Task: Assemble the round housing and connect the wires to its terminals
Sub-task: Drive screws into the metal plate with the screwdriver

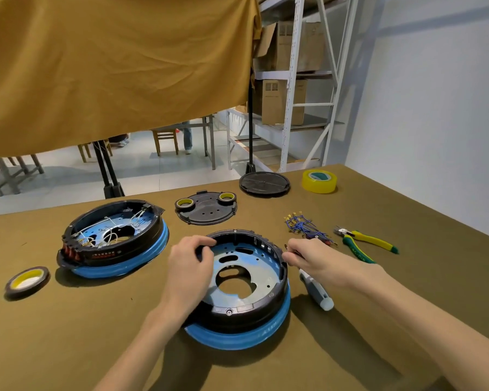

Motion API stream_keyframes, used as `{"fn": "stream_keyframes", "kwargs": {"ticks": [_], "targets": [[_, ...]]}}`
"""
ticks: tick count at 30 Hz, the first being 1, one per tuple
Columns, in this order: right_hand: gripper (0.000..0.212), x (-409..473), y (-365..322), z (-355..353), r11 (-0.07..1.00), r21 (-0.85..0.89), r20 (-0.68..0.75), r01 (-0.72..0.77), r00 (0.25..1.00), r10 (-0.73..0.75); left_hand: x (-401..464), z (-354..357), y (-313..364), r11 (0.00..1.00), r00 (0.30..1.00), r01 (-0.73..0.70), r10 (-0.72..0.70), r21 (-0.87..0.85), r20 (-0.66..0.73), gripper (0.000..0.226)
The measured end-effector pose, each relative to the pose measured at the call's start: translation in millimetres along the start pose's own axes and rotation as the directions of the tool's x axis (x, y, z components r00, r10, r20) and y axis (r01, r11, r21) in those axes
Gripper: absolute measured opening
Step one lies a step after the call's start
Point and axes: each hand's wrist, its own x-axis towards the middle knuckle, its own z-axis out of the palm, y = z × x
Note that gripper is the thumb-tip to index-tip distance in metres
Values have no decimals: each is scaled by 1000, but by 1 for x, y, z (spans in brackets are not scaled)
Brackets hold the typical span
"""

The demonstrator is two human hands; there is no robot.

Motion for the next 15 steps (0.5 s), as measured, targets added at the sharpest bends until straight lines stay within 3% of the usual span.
{"fn": "stream_keyframes", "kwargs": {"ticks": [5, 10, 15], "targets": [[28, 6, -9, -8, 995, -94, 87, 22, 996, -13, -9, 32, 23, 990, 976, -140, 135, 18, 171, 19], [32, 13, -6, -5, 985, -163, 100, 50, 994, -34, -12, 50, 26, 983, 947, -168, 139, 76, 288, 18], [30, 14, -3, -3, 989, -128, 115, 80, 991, -66, -11, 51, 25, 980, 940, -173, 134, 100, 315, 18]]}}
